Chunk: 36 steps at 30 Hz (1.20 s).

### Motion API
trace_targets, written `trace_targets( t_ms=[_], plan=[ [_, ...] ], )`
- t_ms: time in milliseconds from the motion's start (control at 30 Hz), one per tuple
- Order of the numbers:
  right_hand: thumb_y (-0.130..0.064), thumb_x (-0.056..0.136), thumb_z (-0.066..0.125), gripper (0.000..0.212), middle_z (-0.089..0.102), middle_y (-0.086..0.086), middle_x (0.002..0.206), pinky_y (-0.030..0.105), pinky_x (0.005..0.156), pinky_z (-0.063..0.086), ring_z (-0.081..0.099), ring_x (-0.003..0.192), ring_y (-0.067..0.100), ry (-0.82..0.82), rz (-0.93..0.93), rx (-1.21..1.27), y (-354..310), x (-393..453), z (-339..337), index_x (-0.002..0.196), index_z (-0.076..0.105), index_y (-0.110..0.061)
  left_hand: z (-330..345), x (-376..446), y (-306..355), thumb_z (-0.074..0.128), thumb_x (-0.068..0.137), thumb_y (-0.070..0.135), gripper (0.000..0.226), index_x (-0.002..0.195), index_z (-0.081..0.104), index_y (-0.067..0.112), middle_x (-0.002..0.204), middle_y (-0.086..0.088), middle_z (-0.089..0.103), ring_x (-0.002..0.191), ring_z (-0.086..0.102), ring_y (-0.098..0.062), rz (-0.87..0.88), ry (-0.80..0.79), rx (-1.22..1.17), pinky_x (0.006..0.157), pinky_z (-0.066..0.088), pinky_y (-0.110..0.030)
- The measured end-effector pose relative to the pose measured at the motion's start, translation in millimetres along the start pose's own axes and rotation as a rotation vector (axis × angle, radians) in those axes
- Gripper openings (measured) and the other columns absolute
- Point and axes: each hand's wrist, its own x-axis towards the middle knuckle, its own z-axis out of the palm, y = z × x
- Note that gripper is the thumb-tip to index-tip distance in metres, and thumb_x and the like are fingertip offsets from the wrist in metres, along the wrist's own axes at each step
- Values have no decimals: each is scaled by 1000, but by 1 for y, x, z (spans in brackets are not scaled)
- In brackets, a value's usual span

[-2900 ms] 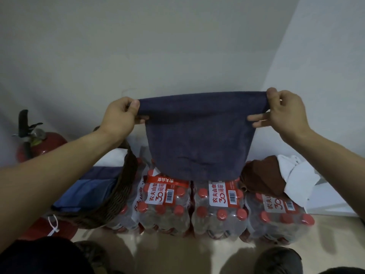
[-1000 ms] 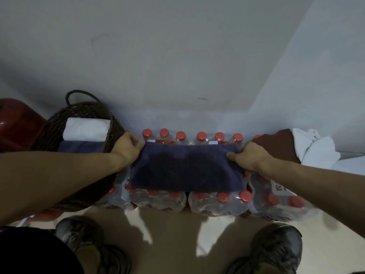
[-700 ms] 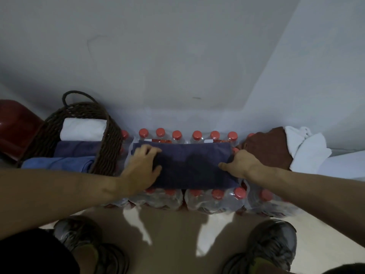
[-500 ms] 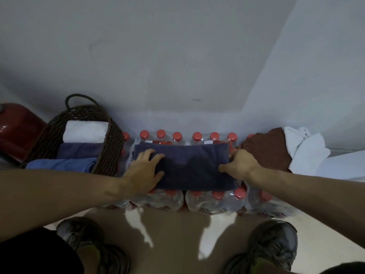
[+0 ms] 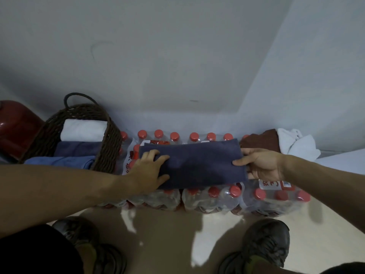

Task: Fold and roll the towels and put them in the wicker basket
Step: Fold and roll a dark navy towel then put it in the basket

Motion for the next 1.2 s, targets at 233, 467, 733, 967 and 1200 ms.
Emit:
trace_targets(
  t_ms=[233, 467, 733, 967, 1200],
  plan=[
    [12, 90, 54, 35, 75, 13, 99, 33, 62, 58, 72, 84, 27, 193, 91, -229, -13, -15, -30, 119, 64, -4, -3, -5, 12, 55, 91, 48, 61, 145, 35, 27, 149, -4, 28, 134, 30, -26, 68, -9, -40, 111, 31, -40],
    [7, 83, 60, 23, 74, 12, 91, 28, 62, 56, 70, 77, 22, 272, -13, -424, -63, -25, 16, 96, 70, -9, -24, -12, -2, 69, 86, 33, 57, 133, 44, 12, 129, -7, 54, 119, 53, -24, -265, -25, -360, 102, 43, -33],
    [6, 83, 68, 17, 66, 11, 72, 29, 50, 56, 67, 50, 16, 204, -132, -318, -59, 3, 126, 90, 62, -8, -31, -7, -7, 64, 91, 28, 32, 117, 64, 11, 119, -7, 63, 112, 60, -24, -447, -241, -630, 103, 47, -36],
    [-7, 88, 69, 10, 67, 6, 87, 32, 59, 62, 71, 72, 20, 127, -75, -468, -28, 47, 188, 92, 65, -15, -34, -14, -8, 44, 103, 27, 33, 118, 58, 0, 100, -17, 68, 89, 67, -31, -584, -200, -1197, 85, 57, -45],
    [0, 91, 54, 23, 66, 24, 112, 37, 79, 61, 69, 93, 30, 140, -38, -362, -26, 61, 211, 113, 63, -1, -30, -20, -20, 63, 92, 32, 32, 113, 65, 9, 108, -10, 70, 99, 66, -22, -406, -257, -956, 91, 54, -33]
  ],
)
